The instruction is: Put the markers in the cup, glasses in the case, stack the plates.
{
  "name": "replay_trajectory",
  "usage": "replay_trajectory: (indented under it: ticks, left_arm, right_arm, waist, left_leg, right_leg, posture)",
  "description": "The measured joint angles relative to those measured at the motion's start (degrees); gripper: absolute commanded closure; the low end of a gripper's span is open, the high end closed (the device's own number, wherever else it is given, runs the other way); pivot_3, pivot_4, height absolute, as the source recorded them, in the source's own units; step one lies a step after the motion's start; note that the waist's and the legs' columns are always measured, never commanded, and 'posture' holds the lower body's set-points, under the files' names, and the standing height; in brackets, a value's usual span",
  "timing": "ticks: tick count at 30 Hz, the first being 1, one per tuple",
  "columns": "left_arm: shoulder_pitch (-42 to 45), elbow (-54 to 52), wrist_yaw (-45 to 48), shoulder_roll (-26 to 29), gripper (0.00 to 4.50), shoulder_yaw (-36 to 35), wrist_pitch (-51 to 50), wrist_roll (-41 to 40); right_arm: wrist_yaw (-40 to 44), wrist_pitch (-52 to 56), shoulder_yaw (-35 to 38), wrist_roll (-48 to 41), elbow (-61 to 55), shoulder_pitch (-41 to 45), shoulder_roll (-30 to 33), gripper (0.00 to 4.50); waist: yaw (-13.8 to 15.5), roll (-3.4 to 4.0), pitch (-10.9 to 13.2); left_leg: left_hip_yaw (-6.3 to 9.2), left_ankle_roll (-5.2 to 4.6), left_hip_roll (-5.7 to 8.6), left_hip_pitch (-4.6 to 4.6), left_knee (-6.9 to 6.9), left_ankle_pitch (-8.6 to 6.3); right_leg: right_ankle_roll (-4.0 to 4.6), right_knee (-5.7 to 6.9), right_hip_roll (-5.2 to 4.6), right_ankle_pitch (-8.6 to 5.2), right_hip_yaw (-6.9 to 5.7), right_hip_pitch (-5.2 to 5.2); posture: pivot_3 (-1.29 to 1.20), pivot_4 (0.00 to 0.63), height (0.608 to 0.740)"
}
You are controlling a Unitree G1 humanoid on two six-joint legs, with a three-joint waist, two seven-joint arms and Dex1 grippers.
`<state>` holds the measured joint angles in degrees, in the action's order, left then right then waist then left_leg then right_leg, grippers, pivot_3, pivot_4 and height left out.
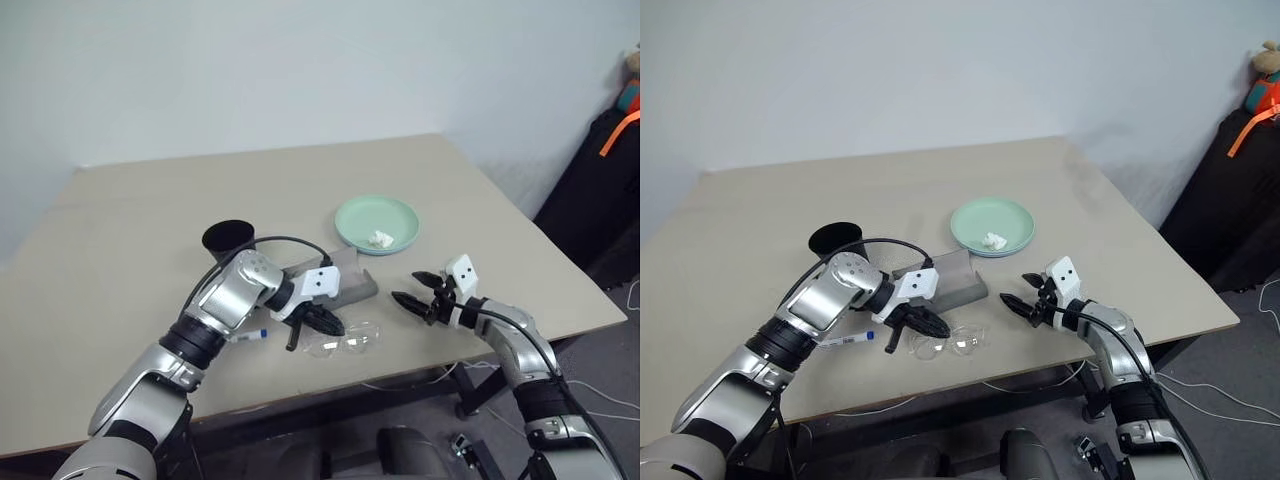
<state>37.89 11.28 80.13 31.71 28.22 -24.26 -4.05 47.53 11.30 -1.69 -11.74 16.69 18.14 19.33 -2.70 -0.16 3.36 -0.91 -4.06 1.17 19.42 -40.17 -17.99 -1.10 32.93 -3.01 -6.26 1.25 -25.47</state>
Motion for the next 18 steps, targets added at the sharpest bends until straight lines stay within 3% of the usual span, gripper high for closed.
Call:
replay_trajectory:
  ticks: [10,18]
  left_arm:
    - [0.5,-1.5,-0.1,0.3,4.48,-4.2,-1.4,-3.2]
    - [5.8,-0.8,-2.9,-0.8,4.48,-8.1,-0.1,-4.6]
  right_arm:
    - [-0.2,-0.1,0.0,0.0,0.6,0.8,0.0,0.59]
    - [-0.1,-0.1,0.0,0.0,0.7,0.9,0.1,0.59]
  waist:
    - [0.0,0.0,0.0]
    - [0.0,-0.02,0.0]
  left_leg:
    - [0.01,-0.02,0.0,0.03,0.0,-0.02]
    - [0.0,-0.02,0.03,0.02,-0.01,-0.01]
  right_leg:
    - [-0.01,0.0,0.02,0.0,0.02,-0.03]
    - [-0.02,0.0,0.02,0.01,0.05,-0.02]
  posture:
    - [0.0,0.0,0.728]
    - [0.0,0.0,0.728]
